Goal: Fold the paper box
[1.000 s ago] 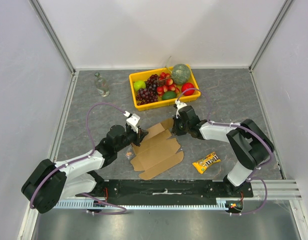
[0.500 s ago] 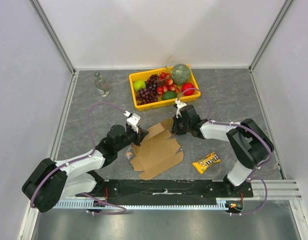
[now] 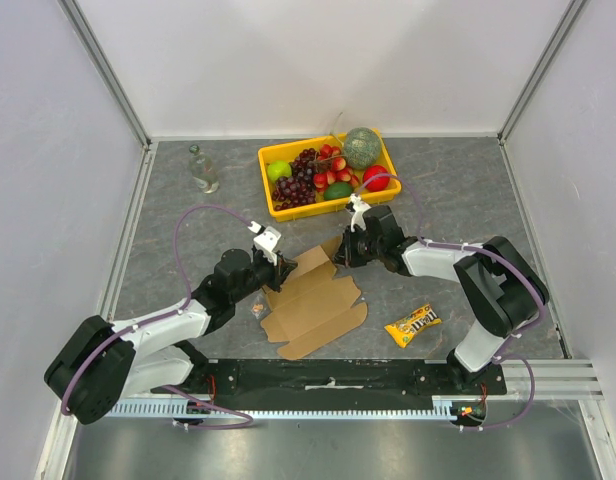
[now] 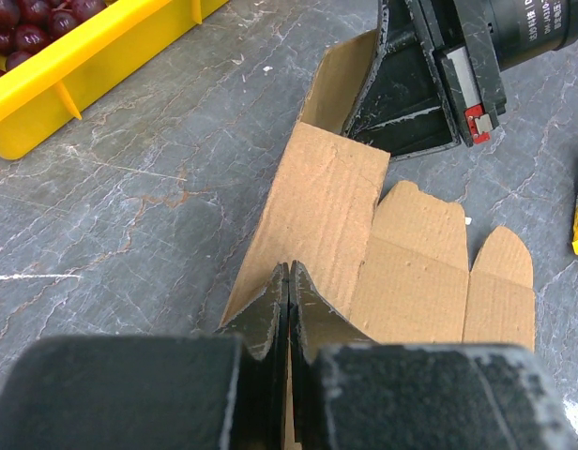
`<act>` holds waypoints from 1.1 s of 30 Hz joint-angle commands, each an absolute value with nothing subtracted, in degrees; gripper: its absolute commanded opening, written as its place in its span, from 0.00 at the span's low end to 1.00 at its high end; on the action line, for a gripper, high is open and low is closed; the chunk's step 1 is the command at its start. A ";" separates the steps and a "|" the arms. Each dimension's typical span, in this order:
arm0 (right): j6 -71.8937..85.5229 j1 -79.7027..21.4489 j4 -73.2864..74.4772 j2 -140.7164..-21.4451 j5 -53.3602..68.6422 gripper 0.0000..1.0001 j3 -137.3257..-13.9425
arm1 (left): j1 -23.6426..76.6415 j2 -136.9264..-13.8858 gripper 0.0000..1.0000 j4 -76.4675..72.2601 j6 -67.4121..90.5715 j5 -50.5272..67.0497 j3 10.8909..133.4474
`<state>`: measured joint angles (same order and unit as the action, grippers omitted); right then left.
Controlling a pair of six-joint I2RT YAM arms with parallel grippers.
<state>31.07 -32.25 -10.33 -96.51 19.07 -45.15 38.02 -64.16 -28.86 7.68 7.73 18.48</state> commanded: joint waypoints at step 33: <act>32.61 -32.87 -12.83 -102.58 26.72 0.00 -45.44 | 38.41 -65.66 0.02 -27.25 8.44 8.44 19.86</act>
